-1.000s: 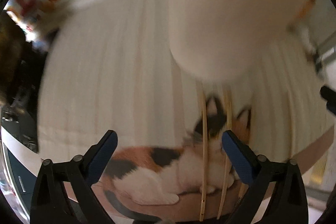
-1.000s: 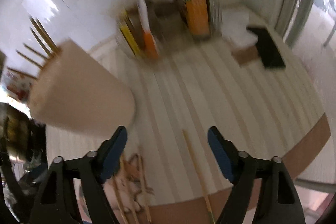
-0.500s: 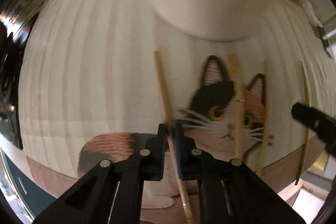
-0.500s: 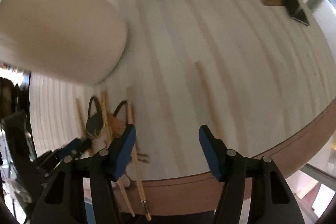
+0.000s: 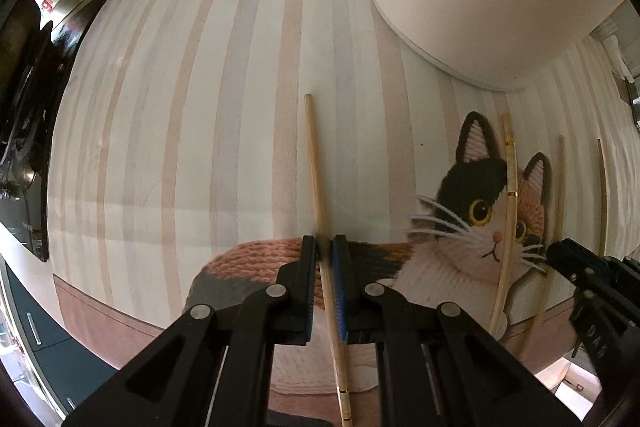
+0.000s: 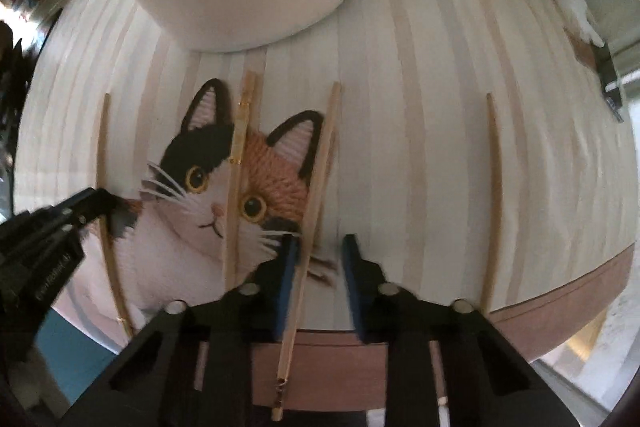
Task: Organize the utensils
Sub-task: 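Lift the left tool's chopstick off the mat while the right tool lifts its chopstick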
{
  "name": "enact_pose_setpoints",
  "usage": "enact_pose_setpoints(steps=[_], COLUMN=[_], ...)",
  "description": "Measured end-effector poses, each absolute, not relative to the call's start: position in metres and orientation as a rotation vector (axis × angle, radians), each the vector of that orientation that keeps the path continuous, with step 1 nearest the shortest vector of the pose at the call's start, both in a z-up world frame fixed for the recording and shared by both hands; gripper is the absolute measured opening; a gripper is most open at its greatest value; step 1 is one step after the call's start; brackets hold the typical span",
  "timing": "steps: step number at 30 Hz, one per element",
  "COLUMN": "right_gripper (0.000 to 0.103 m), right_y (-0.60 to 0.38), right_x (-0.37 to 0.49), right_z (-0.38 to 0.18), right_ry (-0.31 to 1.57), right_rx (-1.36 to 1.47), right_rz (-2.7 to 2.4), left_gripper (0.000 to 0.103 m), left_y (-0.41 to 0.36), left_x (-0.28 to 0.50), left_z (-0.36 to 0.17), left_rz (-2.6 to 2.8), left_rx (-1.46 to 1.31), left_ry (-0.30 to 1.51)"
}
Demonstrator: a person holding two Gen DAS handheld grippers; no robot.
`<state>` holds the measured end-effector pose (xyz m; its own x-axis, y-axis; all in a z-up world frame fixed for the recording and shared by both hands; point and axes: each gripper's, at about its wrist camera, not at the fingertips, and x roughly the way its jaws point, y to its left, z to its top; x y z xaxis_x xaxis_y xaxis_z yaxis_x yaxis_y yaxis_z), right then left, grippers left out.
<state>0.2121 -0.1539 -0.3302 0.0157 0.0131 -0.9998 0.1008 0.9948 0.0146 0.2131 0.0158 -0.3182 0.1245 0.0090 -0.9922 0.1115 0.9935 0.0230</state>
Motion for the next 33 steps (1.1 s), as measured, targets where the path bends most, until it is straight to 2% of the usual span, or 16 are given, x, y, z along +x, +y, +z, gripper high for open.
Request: enact_pose_setpoints(steps=[1,4,16,25,33], right_gripper=[0.009,0.007,0.007,0.007,0.008], right_y=[-0.156,-0.166,-0.185,-0.18,-0.166], right_x=[0.211,0.207,0.208,0.235,0.252], right_z=[-0.33,-0.331,-0.332,-0.34,-0.343], right_ry=[1.556,1.566,1.575,1.582,1.581], right_rx=[0.086,0.09,0.069,0.168,0.092], right_rz=[-0.075,-0.093,-0.123,-0.117,-0.134], left_gripper=[0.006,0.006,0.006,0.006,0.006], left_y=[0.014,0.018,0.012,0.016,0.018], left_x=[0.218,0.219,0.22,0.226,0.227], left_z=[-0.319,-0.313,-0.321,-0.322,-0.321], left_rz=[-0.076,-0.079,-0.076,-0.078,-0.078], left_rx=[0.099,0.095,0.105,0.09,0.086], left_ry=[1.445,1.443,1.443,1.445,1.439])
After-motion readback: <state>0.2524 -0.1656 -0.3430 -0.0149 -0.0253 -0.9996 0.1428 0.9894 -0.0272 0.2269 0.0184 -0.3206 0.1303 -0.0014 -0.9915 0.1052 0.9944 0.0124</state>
